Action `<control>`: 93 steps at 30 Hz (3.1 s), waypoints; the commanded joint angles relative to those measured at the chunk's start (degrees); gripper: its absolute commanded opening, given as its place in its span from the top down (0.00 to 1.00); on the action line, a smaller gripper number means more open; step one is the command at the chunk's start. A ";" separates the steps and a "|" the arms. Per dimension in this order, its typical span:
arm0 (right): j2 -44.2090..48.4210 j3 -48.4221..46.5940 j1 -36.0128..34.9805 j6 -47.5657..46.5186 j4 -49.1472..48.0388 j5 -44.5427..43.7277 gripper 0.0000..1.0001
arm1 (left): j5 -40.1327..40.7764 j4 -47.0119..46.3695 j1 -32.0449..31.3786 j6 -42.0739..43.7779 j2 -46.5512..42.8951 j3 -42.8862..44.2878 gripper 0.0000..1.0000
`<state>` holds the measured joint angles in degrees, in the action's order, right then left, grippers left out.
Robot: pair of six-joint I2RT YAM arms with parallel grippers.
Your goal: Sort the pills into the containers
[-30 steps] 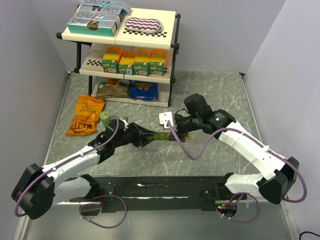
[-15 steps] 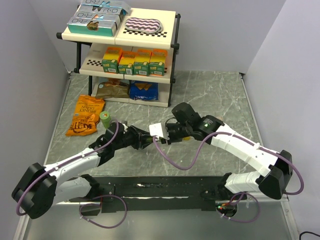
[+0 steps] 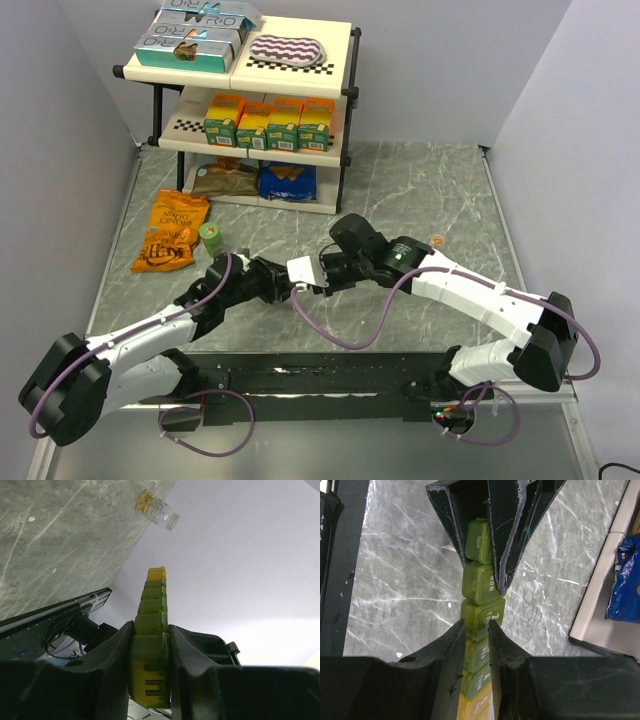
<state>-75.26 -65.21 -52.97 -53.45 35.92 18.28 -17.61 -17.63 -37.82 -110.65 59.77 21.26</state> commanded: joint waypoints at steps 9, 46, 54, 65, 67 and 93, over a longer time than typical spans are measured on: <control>-1.64 0.52 -2.92 -0.51 -7.00 -9.13 0.90 | -2.17 -9.26 0.03 -8.17 -1.06 -1.57 0.99; -0.24 -10.02 3.31 3.28 -4.31 -0.48 1.00 | -8.24 -18.67 -1.03 -9.76 -2.90 -9.13 0.99; 4.33 -2.92 2.52 -4.56 6.19 10.20 0.62 | -7.09 -18.23 -0.58 -10.55 -3.96 -8.34 0.99; 3.37 3.86 -0.64 -4.56 -3.13 2.55 0.57 | -6.12 -17.53 -0.50 -10.90 -5.19 -7.02 0.99; 3.37 3.95 -0.64 -4.21 -4.36 1.32 0.57 | -6.04 -17.18 -0.50 -10.81 -5.45 -7.02 0.99; 1.35 5.80 -5.04 -0.60 -23.87 -20.98 1.00 | -10.34 -22.71 -0.58 -10.90 -1.85 -5.52 0.99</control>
<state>-73.10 -59.79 -57.28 -55.31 22.06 6.87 -23.83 -33.04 -38.13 -114.06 56.90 12.73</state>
